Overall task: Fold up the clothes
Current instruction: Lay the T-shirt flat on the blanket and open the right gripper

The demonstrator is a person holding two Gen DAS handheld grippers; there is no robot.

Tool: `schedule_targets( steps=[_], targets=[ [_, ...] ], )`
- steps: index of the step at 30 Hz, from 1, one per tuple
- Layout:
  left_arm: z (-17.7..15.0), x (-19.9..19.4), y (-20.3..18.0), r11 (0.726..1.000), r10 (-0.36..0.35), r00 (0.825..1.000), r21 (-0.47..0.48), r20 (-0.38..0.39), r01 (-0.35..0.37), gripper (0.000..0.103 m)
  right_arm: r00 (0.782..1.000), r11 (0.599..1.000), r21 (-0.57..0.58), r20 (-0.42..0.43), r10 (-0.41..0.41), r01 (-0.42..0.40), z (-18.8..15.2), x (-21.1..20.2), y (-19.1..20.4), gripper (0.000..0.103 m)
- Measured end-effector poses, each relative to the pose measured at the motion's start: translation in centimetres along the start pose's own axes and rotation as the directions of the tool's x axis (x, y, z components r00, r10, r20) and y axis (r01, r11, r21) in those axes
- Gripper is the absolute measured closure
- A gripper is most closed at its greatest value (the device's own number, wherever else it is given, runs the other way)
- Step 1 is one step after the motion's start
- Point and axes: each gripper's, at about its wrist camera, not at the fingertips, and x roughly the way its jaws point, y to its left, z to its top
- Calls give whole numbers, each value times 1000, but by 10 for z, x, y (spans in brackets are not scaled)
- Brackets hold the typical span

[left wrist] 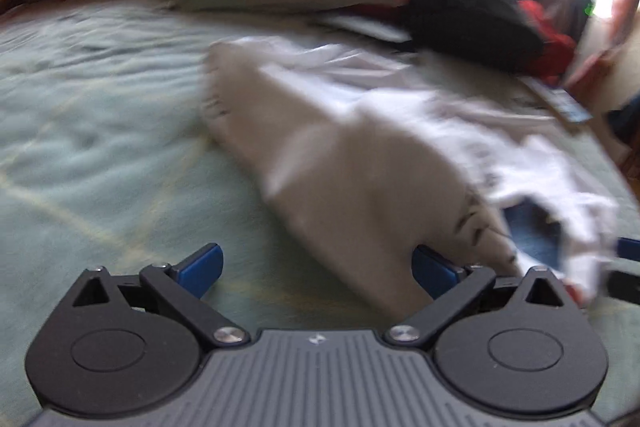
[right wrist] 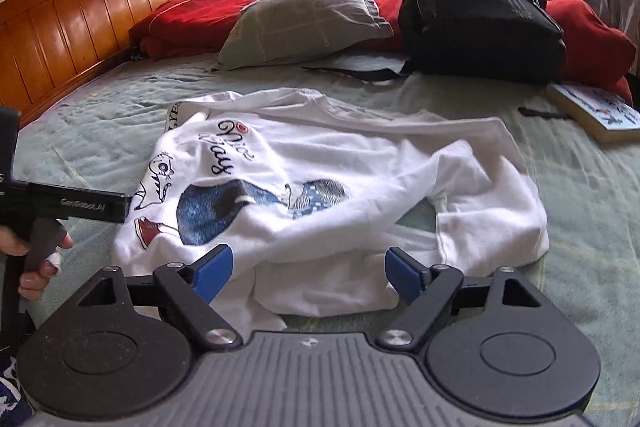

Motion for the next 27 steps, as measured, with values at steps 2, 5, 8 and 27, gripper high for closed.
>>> schedule_targets(
  steps=[2,5,8,27],
  targets=[
    [-3,1,6,1000,5,1000,-17,1,-5,3,1000,1000,-2,-4,-8,7,-2,1,-1,16],
    [-2,-2,10,997,-68,998,-43,12,68,3,1000,1000,12,-6,-10,10,-2,3,-5,16],
    [-4,-2,11,982,-174,985,-68,18,175,3,1000,1000,22,-4,-3,3,-1,4,-6,16],
    [1,21,-28,999,-15,1000,38,21,15,0,1000,1000,-4,3,19,-19,0,7,4,16]
  ],
)
